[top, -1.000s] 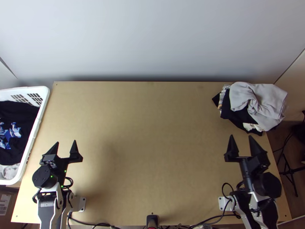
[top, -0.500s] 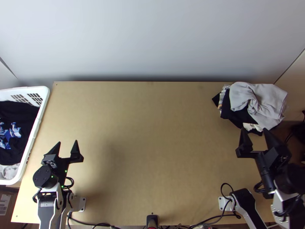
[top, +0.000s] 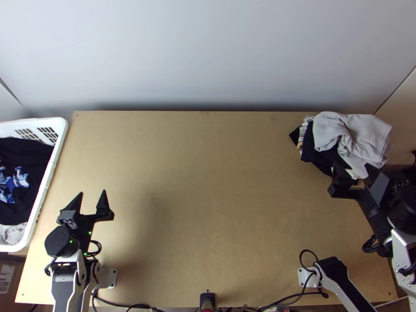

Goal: Fold the t-shirt

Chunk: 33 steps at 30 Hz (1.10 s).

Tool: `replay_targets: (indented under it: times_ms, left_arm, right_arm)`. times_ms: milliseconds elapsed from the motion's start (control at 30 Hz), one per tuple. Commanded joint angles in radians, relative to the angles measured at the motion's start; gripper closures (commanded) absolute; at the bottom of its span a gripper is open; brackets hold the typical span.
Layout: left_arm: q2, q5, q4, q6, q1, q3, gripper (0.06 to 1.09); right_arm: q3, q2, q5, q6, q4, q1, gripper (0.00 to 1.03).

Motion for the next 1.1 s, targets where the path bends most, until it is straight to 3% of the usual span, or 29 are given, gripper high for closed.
replay_targets:
  times_ms: [0,200,467,733,967,1067]
  left_arm:
    - [0.004,-0.015,0.007,0.031,0.066,0.073,0.1]
    - [0.105,-0.017,0.02,0.062,0.122,0.159,0.1]
    - [0.615,-0.014,-0.041,0.042,0.248,0.466,0.1]
    - [1.043,-0.001,-0.056,0.033,0.53,0.749,0.1]
    - [1.389,0.012,0.042,-0.13,0.719,1.012,0.1]
    - [1.501,0.012,0.073,-0.144,0.745,1.104,0.1]
  right_arm:
    - [0.061,0.07,0.014,0.029,-0.044,-0.008,0.04]
    - [-0.051,0.051,0.014,0.029,-0.044,-0.011,0.04]
    - [-0.08,0.068,0.016,0.026,-0.015,-0.01,0.04]
    - [-0.075,0.068,0.016,0.023,-0.018,-0.023,0.04]
    - [-0.054,0.076,0.016,0.036,-0.025,-0.043,0.04]
    - [-0.051,0.085,0.016,0.039,-0.025,-0.051,0.04]
